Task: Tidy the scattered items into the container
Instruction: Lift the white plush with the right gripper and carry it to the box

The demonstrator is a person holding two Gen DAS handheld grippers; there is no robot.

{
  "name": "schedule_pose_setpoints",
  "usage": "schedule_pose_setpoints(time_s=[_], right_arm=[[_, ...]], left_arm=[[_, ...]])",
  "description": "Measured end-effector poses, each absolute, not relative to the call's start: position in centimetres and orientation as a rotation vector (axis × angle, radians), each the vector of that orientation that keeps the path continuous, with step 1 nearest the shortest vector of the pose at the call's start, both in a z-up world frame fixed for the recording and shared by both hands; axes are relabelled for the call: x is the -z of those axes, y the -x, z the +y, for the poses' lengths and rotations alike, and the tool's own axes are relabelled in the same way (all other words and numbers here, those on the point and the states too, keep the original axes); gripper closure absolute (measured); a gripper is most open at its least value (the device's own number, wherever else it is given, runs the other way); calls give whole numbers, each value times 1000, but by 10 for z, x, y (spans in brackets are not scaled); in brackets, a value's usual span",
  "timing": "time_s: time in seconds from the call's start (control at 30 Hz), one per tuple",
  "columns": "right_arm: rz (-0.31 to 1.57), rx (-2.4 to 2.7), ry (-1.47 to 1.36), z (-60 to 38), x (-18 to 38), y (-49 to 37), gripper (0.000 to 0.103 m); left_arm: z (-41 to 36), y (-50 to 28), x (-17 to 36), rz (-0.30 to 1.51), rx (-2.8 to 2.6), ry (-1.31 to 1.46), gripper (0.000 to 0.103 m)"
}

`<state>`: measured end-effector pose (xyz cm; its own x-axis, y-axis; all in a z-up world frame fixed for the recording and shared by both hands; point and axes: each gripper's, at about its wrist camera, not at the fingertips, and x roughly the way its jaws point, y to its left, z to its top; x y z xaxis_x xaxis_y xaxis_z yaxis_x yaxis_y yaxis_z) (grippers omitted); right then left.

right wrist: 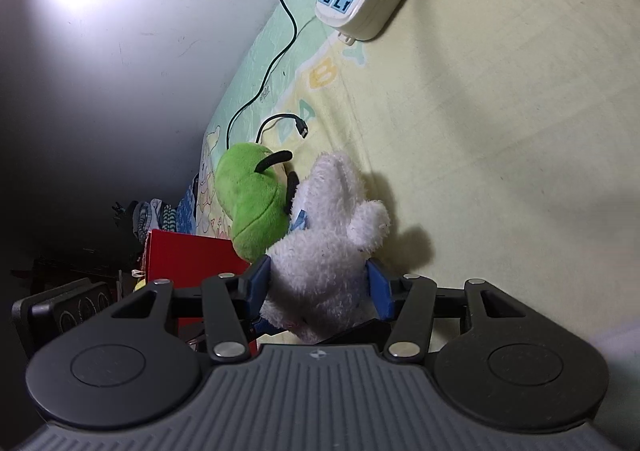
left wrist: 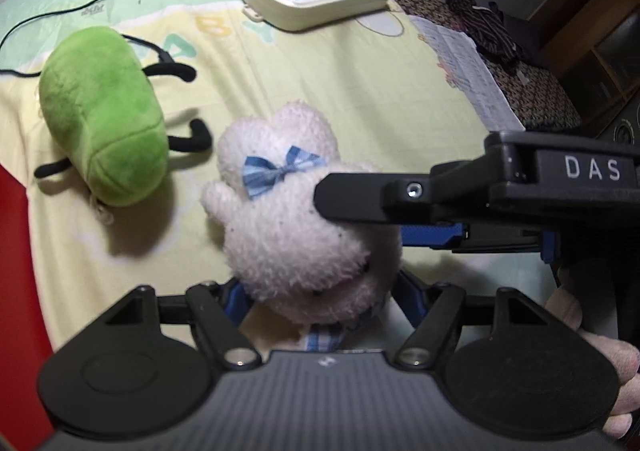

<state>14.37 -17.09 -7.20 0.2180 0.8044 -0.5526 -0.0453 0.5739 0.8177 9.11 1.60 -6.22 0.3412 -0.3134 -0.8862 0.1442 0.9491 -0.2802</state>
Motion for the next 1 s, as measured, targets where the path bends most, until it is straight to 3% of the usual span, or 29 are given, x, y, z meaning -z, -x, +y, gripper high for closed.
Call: schedule_pose_setpoints(time_s=[0.53, 1.0], right_arm=[[1134, -612, -832, -210, 34, -54, 48], [933, -732, -741, -165, -26, -19, 48]], left_arm=[[-8, -17, 21, 1086, 427, 20, 31], [61, 20, -41, 877, 383, 82, 31]])
